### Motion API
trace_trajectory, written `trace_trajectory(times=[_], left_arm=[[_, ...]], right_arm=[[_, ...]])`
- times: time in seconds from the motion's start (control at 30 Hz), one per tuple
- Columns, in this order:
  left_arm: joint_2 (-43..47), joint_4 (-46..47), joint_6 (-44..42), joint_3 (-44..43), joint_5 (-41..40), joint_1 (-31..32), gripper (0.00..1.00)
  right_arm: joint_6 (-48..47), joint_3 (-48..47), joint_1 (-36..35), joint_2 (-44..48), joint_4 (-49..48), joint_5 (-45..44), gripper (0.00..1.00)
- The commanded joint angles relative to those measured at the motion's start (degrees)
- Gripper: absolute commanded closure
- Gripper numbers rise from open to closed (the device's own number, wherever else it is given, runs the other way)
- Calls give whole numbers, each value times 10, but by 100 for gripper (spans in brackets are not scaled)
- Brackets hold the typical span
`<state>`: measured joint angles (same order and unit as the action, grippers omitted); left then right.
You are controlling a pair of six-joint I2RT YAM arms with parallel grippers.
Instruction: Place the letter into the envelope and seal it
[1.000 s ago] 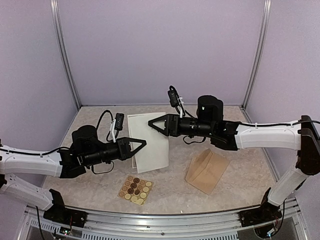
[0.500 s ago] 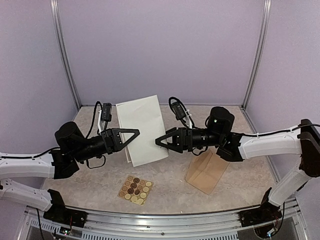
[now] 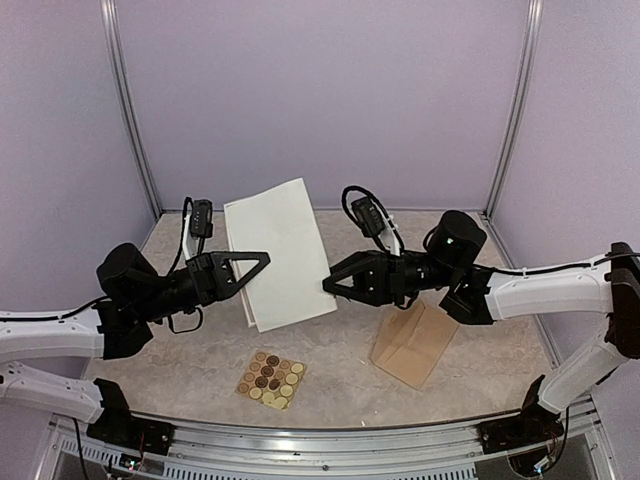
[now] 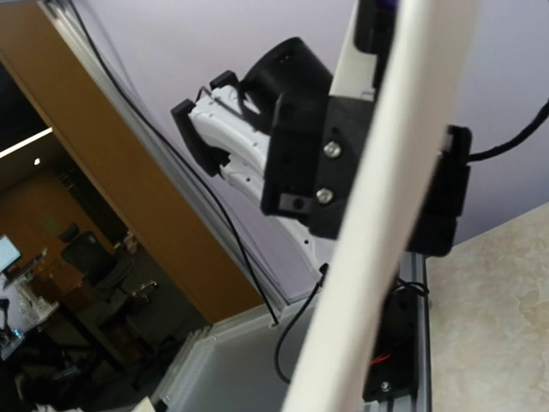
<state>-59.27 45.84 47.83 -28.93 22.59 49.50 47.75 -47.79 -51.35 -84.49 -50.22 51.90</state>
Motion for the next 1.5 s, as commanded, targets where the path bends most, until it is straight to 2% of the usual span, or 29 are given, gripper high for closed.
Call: trace_trajectory(times=[0.0, 0.27, 0.43, 0.5, 0.6, 0.93, 1.17, 1.47], left_arm=[[13, 23, 6, 10, 4, -7, 100], [12, -5, -12, 14, -9, -8, 100], [6, -50, -34, 7, -31, -2, 91], [2, -70, -44, 1, -44, 2, 80], [-3, -91, -55, -5, -58, 8, 76], [-6, -122, -64, -3, -109, 17, 72], [17, -128, -57, 11, -145, 17, 59], [-7, -129, -46, 3, -131, 17, 59]], right_arm=[[-3, 0, -3, 7, -12, 30, 72], [-2, -20, -5, -7, 31, 7, 87], [-12, -38, -5, -18, 87, -26, 94], [-20, -45, -5, -20, 115, -42, 96], [-30, -55, -5, -24, 154, -69, 100], [-42, -78, -5, -28, 232, -132, 100], [-45, -79, -5, -25, 259, -161, 100], [-47, -91, -5, -30, 281, -186, 100]])
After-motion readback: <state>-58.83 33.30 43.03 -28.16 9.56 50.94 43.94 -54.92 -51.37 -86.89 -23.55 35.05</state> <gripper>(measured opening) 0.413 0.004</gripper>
